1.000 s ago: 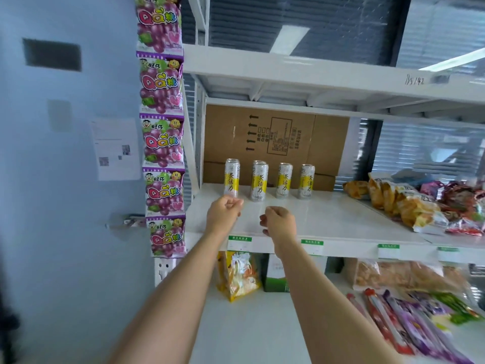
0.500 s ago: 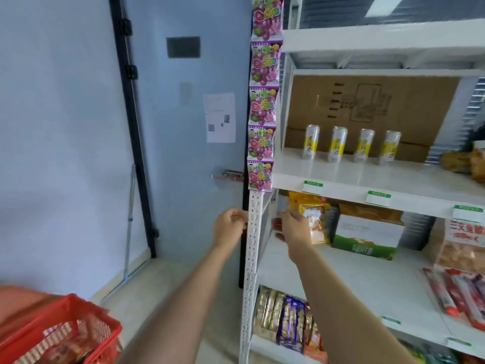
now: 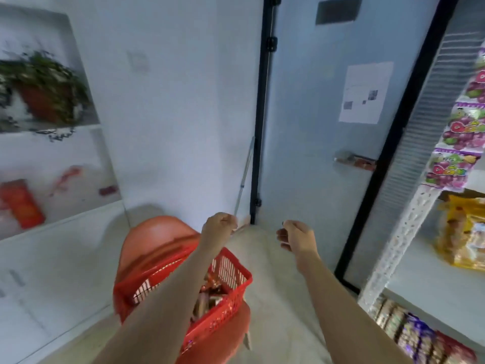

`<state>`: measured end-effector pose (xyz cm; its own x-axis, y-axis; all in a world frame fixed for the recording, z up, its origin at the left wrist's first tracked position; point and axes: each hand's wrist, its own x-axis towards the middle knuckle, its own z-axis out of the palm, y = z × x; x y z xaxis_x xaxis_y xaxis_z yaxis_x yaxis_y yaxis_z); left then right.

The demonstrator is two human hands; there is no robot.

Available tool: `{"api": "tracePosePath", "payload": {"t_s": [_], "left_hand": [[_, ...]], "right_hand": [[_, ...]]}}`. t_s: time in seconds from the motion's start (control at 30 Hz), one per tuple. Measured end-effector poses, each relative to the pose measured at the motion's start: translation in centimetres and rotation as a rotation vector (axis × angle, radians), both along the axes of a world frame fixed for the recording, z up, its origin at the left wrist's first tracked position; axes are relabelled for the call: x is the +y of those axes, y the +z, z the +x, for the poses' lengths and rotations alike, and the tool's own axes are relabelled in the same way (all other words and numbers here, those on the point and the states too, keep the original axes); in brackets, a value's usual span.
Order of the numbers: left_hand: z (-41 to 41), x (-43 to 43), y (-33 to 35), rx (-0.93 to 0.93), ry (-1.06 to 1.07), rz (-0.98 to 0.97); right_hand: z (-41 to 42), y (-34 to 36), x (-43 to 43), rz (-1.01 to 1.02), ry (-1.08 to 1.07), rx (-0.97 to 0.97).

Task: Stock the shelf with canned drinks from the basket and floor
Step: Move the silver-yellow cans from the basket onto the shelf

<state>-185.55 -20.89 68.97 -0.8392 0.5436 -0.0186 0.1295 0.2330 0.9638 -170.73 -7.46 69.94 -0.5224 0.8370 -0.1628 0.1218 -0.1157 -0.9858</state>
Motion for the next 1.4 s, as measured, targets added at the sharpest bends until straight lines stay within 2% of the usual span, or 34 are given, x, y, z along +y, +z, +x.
{"api": "tracePosePath", "payload": {"t_s": [0.1,0.2,0.33,0.57,0.83,1.07,1.27,1.4], "left_hand": [[-4.9,-5.3,-1.9,0.023,0.070,-0.089],[-8.7,-9.7,-4.8,-0.029,0.142,-0.137],[-11.1,-11.8,-7.7,-0.090,0.190,-0.157],[-14.8,-9.3,-15.3,-0.318,0.273,-0.188],[-18.4,-4.0,-25.3,-0.489,0.377,-0.383],[-17.9,-0.4,-34.7,-0.689,0.338,-0.541],[-17.7,1.5,-40.7,-0.793,0.309,-0.603],[-18.3,3.0,-43.1,-0.719,0.265,-0.750]], "right_hand": [[-5.8,-1.8,-4.1,-0.048,0.088,0.015],[-11.7,-5.0,-8.4,-0.081,0.233,-0.045],[-15.8,-8.3,-11.1,-0.086,0.347,-0.105],[-21.7,-14.9,-8.1,-0.127,0.487,-0.251],[-27.0,-25.9,-1.4,-0.226,0.638,-0.473],[-28.4,-33.4,0.9,-0.353,0.648,-0.621],[-28.6,-36.9,1.2,-0.419,0.649,-0.671],[-28.8,-38.4,1.7,-0.461,0.629,-0.685]]}}
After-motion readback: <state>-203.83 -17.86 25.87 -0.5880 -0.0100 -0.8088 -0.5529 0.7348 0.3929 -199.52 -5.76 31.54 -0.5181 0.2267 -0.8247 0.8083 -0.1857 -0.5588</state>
